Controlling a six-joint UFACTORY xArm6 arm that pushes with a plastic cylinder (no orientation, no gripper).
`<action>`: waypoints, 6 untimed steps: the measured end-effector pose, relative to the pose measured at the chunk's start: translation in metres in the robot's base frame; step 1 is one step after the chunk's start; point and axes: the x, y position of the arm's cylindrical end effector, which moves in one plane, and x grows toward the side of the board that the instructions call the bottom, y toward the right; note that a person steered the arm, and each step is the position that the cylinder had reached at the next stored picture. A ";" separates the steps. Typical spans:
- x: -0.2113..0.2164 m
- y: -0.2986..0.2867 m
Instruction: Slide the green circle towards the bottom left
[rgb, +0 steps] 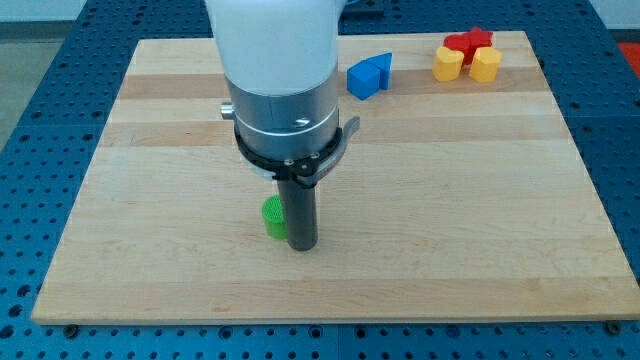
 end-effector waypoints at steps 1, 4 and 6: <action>-0.014 0.018; -0.024 -0.013; -0.047 -0.046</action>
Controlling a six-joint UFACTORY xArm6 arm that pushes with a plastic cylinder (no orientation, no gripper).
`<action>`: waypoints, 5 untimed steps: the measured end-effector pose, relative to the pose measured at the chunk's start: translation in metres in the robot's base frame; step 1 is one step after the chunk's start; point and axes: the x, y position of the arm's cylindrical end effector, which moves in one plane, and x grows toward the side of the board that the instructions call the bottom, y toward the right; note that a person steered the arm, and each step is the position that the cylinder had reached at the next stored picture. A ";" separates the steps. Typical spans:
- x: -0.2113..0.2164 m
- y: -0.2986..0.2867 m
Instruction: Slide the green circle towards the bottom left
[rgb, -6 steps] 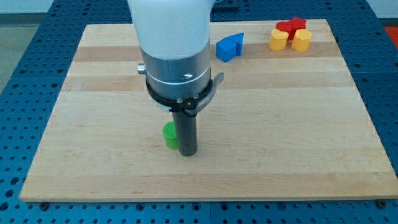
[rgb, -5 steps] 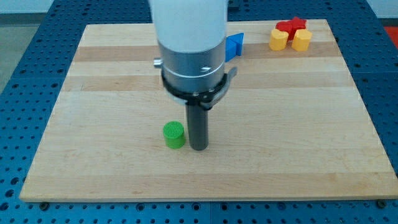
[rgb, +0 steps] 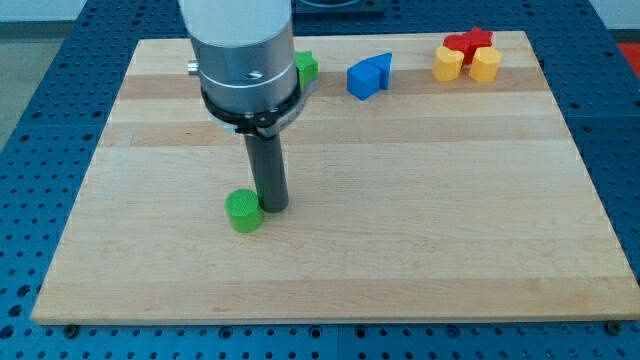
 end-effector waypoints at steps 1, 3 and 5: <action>0.001 -0.022; 0.007 -0.076; 0.026 -0.113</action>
